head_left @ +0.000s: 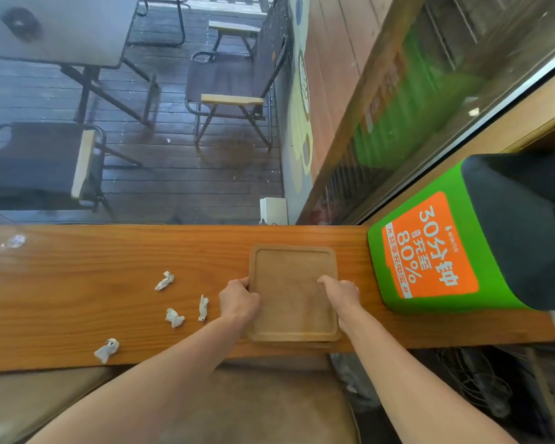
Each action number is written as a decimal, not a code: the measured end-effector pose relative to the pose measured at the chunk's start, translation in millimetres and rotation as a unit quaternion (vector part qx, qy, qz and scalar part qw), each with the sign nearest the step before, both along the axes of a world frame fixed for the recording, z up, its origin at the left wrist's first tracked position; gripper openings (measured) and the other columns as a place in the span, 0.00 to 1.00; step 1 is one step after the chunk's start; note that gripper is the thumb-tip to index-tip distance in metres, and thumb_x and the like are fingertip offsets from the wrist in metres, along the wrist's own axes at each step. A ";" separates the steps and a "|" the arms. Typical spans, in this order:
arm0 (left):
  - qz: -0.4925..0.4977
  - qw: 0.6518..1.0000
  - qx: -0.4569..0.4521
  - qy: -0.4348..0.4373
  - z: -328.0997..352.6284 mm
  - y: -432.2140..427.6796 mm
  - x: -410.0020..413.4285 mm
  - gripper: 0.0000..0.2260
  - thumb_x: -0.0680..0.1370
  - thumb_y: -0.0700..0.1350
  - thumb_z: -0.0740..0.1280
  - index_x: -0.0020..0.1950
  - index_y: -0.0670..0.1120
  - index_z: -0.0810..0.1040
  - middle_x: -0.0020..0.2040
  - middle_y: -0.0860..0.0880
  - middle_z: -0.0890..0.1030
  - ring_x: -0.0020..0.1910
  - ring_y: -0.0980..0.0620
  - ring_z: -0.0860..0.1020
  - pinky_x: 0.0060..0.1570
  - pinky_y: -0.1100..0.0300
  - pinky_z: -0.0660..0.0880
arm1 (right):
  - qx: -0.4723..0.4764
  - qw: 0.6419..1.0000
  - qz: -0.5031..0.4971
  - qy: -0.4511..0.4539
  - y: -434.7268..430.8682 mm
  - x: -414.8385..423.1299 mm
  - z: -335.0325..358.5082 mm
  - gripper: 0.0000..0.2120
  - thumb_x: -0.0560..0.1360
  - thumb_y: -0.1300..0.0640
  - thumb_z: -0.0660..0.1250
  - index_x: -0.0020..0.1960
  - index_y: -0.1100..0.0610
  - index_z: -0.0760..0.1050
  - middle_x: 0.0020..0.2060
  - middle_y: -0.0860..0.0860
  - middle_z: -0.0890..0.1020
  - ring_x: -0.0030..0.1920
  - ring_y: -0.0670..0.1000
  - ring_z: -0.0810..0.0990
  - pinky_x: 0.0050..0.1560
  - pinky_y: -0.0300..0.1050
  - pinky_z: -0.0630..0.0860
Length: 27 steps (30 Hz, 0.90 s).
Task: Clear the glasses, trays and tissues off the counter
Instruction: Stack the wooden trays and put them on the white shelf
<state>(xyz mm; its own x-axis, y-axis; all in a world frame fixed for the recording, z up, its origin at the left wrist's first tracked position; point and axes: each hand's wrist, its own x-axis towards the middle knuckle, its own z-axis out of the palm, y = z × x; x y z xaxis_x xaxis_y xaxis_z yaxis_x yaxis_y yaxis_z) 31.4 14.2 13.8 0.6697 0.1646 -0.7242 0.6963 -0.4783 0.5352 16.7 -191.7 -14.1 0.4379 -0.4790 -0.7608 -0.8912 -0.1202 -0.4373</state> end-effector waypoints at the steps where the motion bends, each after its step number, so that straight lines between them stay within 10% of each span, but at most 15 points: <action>1: -0.002 1.000 -0.001 0.004 0.4 -0.4 -0.9 0.19 0.78 0.34 0.61 0.69 0.43 0.76 0.62 0.45 0.80 0.58 0.46 0.77 0.59 0.55 0.75 | -0.002 1.000 0.004 0.001 -1.3 -1.1 0.0 0.35 0.74 0.45 0.66 0.74 0.64 0.65 0.77 0.56 0.58 0.75 0.58 0.61 0.72 0.57 0.63; 20: 0.058 0.991 -0.078 0.096 -18.5 0.5 5.8 0.27 0.75 0.57 0.70 0.67 0.42 0.72 0.58 0.44 0.80 0.56 0.44 0.79 0.59 0.44 0.77 | 0.060 0.993 -0.100 0.001 -0.8 -10.4 -11.7 0.45 0.72 0.39 0.69 0.78 0.59 0.54 0.76 0.56 0.62 0.73 0.60 0.65 0.71 0.56 0.66; 27: 0.052 0.988 -0.121 0.080 24.9 4.8 16.3 0.32 0.76 0.67 0.60 0.67 0.43 0.70 0.61 0.45 0.78 0.59 0.45 0.77 0.63 0.42 0.73 | 0.081 0.995 -0.045 -0.035 -10.2 -9.2 24.7 0.38 0.73 0.36 0.66 0.71 0.62 0.65 0.67 0.56 0.74 0.64 0.58 0.73 0.65 0.54 0.71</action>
<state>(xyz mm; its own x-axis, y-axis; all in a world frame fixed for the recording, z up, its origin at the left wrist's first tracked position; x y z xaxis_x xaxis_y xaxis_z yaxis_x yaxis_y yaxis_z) 47.7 18.9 38.7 0.5327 0.0354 -0.8456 0.8196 -0.2705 0.5050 7.5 -202.0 10.6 0.4529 -0.3931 -0.8002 -0.8620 0.0360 -0.5055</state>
